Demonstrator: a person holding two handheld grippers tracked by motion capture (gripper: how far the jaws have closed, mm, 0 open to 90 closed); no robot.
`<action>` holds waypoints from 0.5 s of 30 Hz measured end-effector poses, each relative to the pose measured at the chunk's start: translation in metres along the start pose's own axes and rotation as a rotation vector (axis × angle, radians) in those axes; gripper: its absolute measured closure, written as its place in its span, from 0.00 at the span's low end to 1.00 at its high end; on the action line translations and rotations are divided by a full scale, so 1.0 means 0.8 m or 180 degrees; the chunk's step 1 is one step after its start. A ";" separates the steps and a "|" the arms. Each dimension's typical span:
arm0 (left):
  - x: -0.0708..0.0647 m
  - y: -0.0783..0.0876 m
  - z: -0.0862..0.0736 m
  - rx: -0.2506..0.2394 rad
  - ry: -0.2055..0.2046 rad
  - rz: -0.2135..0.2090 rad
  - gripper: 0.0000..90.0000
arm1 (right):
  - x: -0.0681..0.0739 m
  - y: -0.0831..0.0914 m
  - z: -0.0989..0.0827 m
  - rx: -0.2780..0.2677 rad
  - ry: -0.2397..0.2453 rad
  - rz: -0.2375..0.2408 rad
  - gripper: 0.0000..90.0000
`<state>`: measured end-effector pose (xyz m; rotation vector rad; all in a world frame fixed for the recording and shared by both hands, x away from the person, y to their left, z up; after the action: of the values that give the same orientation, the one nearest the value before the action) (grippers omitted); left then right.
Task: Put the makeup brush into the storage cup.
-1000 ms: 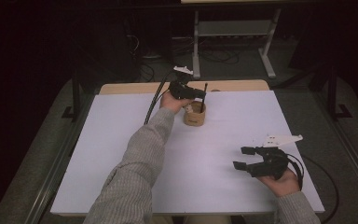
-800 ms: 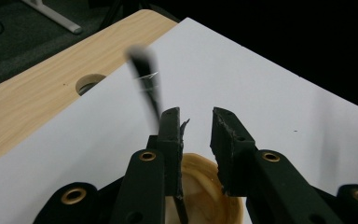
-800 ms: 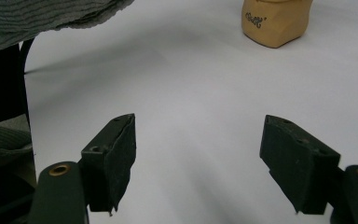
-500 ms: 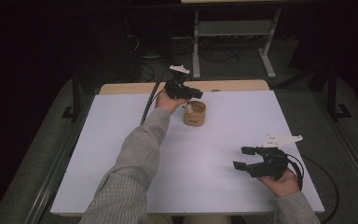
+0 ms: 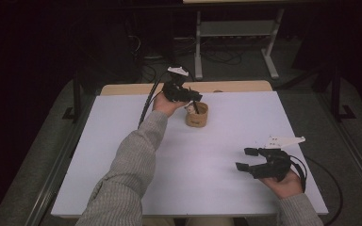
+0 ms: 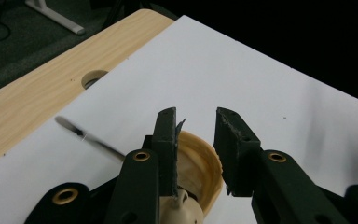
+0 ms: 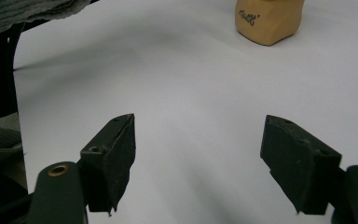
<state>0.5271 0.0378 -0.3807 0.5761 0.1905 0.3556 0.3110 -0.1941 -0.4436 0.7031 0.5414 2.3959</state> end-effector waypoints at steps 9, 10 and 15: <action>-0.009 0.016 -0.010 0.0022 -0.0012 0.0023 0.72 | -0.003 0.001 0.001 -0.0034 0.0006 -0.0057 0.27; -0.010 0.018 -0.011 0.0020 -0.0007 0.0036 0.72 | -0.003 0.001 0.001 -0.0038 0.0002 -0.0069 0.27; -0.014 0.028 -0.015 0.0005 0.0003 0.0076 0.71 | -0.003 0.001 0.001 -0.0040 0.0011 -0.0100 0.27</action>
<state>0.5071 0.0569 -0.3768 0.5801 0.1849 0.3788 0.3129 -0.1963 -0.4432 0.6803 0.5345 2.3697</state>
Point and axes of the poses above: each handheld gripper's, and its own axes: y roughly backward along the jaws, z roughly out of its top, x roughly to its left, the point moved 6 cm from there along -y, roughly forward along the jaws, and after that the axes turned 9 degrees about -y, right-handed, at the moved point
